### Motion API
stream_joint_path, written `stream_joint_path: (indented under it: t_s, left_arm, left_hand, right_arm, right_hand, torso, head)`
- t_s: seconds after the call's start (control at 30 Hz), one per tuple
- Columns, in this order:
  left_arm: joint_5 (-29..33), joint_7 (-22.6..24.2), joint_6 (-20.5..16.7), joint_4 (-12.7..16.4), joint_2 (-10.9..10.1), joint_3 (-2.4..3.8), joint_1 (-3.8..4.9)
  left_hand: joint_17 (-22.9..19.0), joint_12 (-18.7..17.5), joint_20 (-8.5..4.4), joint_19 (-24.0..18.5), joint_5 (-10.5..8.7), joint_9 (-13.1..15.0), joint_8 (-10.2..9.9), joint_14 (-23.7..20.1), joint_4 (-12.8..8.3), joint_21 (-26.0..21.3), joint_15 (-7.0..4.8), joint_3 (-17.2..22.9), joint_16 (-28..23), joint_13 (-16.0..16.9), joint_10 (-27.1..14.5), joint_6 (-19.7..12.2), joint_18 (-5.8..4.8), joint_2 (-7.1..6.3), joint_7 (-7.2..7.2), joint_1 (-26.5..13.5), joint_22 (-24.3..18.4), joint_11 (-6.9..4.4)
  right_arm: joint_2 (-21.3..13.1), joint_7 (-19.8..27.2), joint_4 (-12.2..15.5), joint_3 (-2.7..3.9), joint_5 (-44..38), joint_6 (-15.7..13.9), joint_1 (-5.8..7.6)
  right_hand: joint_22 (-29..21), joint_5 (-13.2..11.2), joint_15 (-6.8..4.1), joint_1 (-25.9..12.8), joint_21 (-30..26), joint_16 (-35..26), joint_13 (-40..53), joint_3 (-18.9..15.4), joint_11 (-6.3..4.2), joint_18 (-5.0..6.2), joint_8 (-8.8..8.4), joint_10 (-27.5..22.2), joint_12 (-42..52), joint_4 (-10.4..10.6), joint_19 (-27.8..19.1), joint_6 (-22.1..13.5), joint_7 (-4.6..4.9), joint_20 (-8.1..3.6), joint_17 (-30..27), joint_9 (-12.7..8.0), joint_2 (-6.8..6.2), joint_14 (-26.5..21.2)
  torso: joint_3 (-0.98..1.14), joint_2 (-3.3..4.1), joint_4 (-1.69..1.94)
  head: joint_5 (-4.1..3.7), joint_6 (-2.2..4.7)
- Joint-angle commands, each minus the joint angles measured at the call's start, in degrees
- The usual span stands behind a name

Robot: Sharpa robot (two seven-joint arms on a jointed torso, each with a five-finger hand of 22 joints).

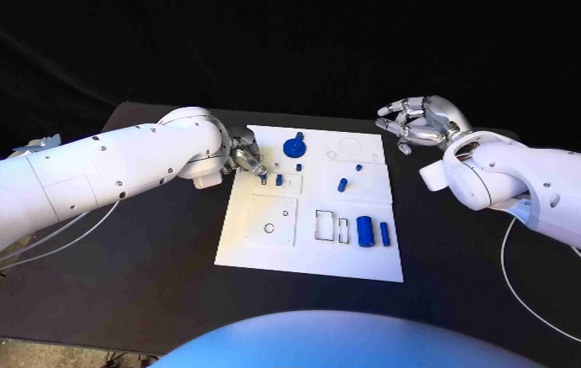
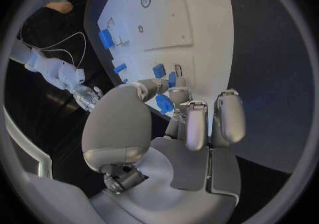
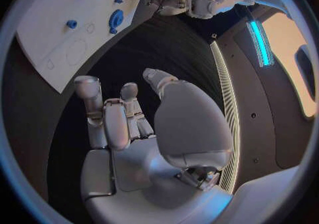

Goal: Assemble the parts on the task board

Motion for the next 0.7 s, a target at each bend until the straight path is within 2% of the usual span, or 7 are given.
stream_joint_path:
  t_s: [0.03,0.4,0.7]
  left_arm:
    - [-1.26,-0.46,1.40,0.02,0.20,0.00,-0.04]
    - [-2.91,-0.47,1.85,-0.55,0.74,-0.01,-0.32]
    - [-3.32,-0.37,2.07,-0.81,0.96,-0.01,-0.41]
  left_hand:
    - [8.42,-0.06,0.02,0.20,0.22,1.83,0.28,4.46,-8.64,0.28,-0.46,8.83,0.38,-0.05,0.25,0.70,0.21,0.75,-0.66,0.00,-0.06,-0.12]
    - [8.55,-0.10,0.01,0.24,0.30,1.83,0.33,4.49,-8.70,0.31,-0.48,8.90,0.43,-0.10,0.28,0.74,0.19,0.72,-0.69,-0.10,0.00,-0.14]
    - [8.63,-0.12,-0.01,0.17,0.33,1.83,0.37,4.51,-8.78,0.27,-0.49,8.95,0.47,-0.13,0.31,0.76,0.22,0.68,-0.71,-0.15,-0.10,-0.16]
  right_arm:
    - [0.00,0.40,0.11,0.01,-0.15,0.57,-0.05]
    - [0.03,0.43,0.12,0.01,-0.15,0.60,-0.07]
    - [0.04,0.47,0.11,0.01,-0.15,0.65,-0.08]
  right_hand:
    - [0.05,0.18,-0.25,-0.23,-0.12,-0.15,-0.05,0.03,-0.16,0.12,0.23,-0.29,0.19,0.33,-0.25,-0.42,0.20,-0.02,0.09,-0.07,0.13,-0.06]
    - [0.00,0.29,-0.26,-0.22,-0.21,-0.16,-0.05,0.05,-0.17,0.14,0.27,-0.28,0.22,0.34,-0.28,-0.42,0.20,-0.02,0.05,-0.08,0.15,-0.07]
    - [0.00,0.29,-0.26,-0.22,-0.21,-0.16,-0.05,0.05,-0.17,0.14,0.27,-0.28,0.22,0.34,-0.28,-0.42,0.20,-0.02,0.05,-0.08,0.15,-0.07]
  torso:
    - [0.01,-0.04,0.06]
    - [-0.02,0.03,-0.06]
    - [0.00,0.00,0.03]
  head:
    - [-0.05,0.01]
    - [0.01,0.01]
    - [-0.08,0.01]
